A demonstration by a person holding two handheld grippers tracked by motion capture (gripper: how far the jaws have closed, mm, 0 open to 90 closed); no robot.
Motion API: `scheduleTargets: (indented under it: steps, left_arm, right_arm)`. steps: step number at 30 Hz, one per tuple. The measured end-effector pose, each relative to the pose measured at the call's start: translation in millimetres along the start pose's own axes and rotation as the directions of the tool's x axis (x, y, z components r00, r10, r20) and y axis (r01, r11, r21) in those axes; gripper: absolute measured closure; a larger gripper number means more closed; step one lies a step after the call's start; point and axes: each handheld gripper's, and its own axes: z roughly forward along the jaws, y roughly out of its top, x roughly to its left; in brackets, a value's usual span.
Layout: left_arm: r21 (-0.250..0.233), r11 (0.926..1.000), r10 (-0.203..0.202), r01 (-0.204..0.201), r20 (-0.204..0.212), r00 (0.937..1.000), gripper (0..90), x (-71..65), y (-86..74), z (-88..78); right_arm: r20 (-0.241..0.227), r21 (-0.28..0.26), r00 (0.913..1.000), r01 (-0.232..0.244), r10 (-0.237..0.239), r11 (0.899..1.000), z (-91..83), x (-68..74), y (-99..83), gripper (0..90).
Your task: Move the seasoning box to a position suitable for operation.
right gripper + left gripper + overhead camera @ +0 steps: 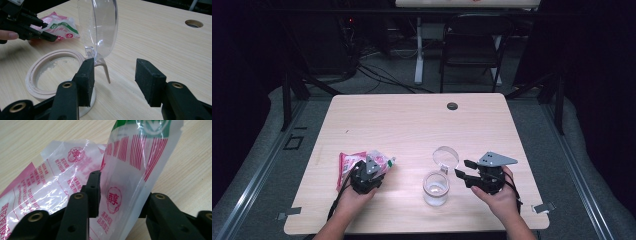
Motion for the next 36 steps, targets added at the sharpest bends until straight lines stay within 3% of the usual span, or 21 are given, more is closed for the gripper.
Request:
scheduleTargets:
  steps: [6,13,20,33,36]
  left_arm:
    - [0.002,0.9975,-0.070,0.070,0.034,0.9969,73.1,9.5,-1.2,-0.5]
    - [0.011,0.9942,-0.107,0.107,0.057,0.9926,78.6,15.4,-1.9,-1.0]
    - [0.004,0.9854,-0.170,0.170,0.090,0.9814,84.6,22.8,-3.7,-1.6]
    - [-0.011,0.9749,-0.220,0.222,0.113,0.9690,90.0,28.8,-5.0,-4.4]
    - [-0.017,0.9752,-0.217,0.221,0.114,0.9694,90.0,29.8,-5.0,-5.1]
  right_arm:
    - [0.001,0.000,1.0000,0.000,0.000,1.000,0.0,0.1,-0.1,49.8]
    - [-0.001,0.003,1.0000,0.000,0.000,1.000,0.6,0.0,-0.5,49.6]
    - [-0.001,0.003,1.0000,0.000,0.000,1.000,1.1,0.2,-0.9,49.5]
    - [0.000,0.003,1.0000,0.000,0.000,1.000,1.3,0.1,-1.1,49.3]
    - [0.002,0.001,1.0000,-0.003,0.003,1.000,1.5,0.3,-1.2,49.4]
